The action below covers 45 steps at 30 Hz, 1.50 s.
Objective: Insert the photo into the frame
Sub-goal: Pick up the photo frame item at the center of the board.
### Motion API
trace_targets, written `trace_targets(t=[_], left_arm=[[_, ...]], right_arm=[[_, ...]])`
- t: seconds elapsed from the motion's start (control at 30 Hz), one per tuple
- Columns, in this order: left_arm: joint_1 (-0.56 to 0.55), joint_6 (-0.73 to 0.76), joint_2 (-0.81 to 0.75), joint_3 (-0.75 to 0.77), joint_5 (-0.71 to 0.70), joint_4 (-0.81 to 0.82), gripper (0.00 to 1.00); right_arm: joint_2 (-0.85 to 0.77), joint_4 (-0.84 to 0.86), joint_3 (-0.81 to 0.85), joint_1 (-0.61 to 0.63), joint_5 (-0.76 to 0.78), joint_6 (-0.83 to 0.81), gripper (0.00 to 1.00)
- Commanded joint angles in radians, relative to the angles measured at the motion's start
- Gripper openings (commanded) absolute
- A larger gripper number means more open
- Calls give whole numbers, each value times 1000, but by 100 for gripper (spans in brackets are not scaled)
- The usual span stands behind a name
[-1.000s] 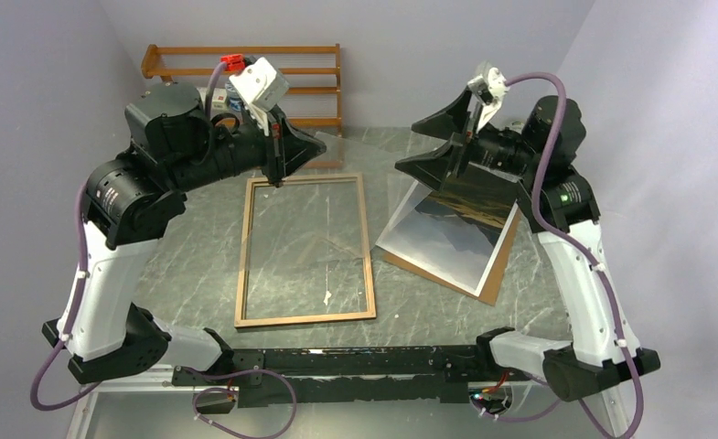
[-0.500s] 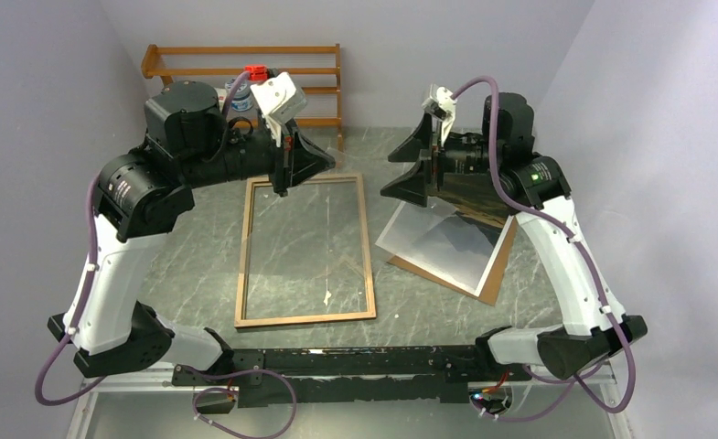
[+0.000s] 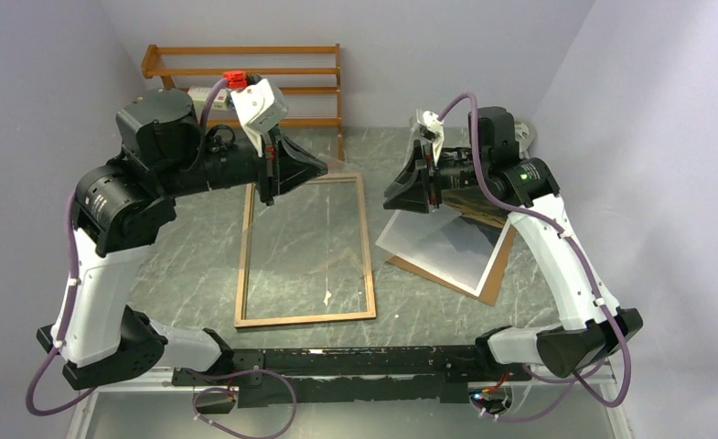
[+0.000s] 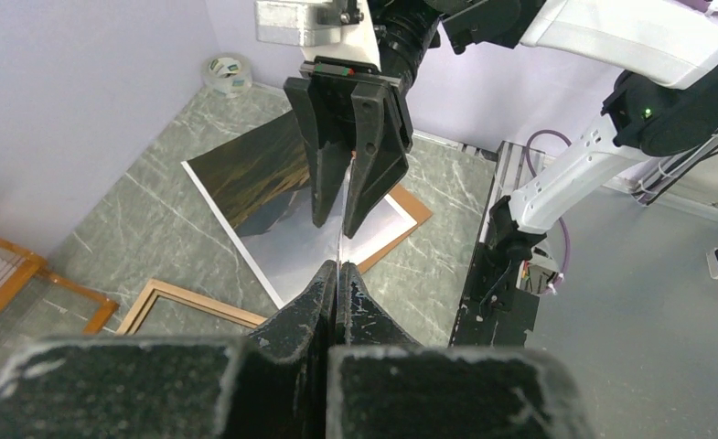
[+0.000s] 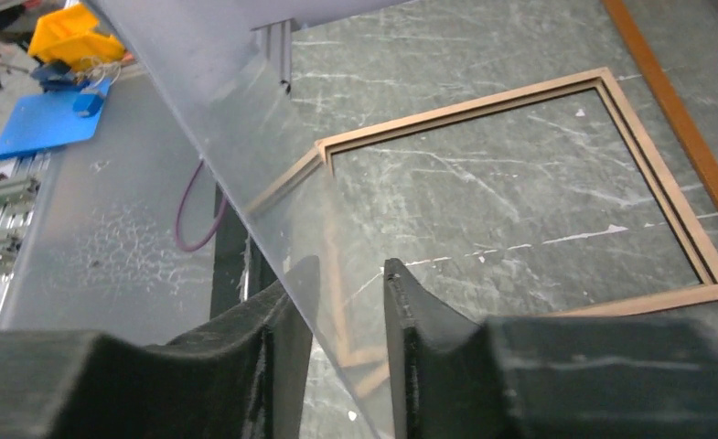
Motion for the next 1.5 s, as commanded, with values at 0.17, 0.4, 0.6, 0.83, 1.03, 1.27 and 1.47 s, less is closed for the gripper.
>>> trace_targets(t=[0.17,0.4,0.6,0.83,1.03,1.27,1.47], left_arm=[[3,9,-28,-2,6,58,3],[2,12,-20,3,3,45,3],[3,9,-31,-22,-185,66,46],[2,-66,-55,-94,-673,103,94],[3,-132,-112,-203,-1188,189,94],[4,-136,-237,-350,-1354,302,94],[4,-222,-254,-420,-1375,216,94]], right_arm=[[-51,-109,22,1,-116,-136,16],[-80,-104,9,1,-100,-133,0],[-112,-43,-32,1,-61,-88,0],[-128,104,-114,1,-6,70,0],[-114,288,-157,1,109,318,0],[-70,531,-180,1,219,603,0],[-25,671,-170,4,365,828,0]])
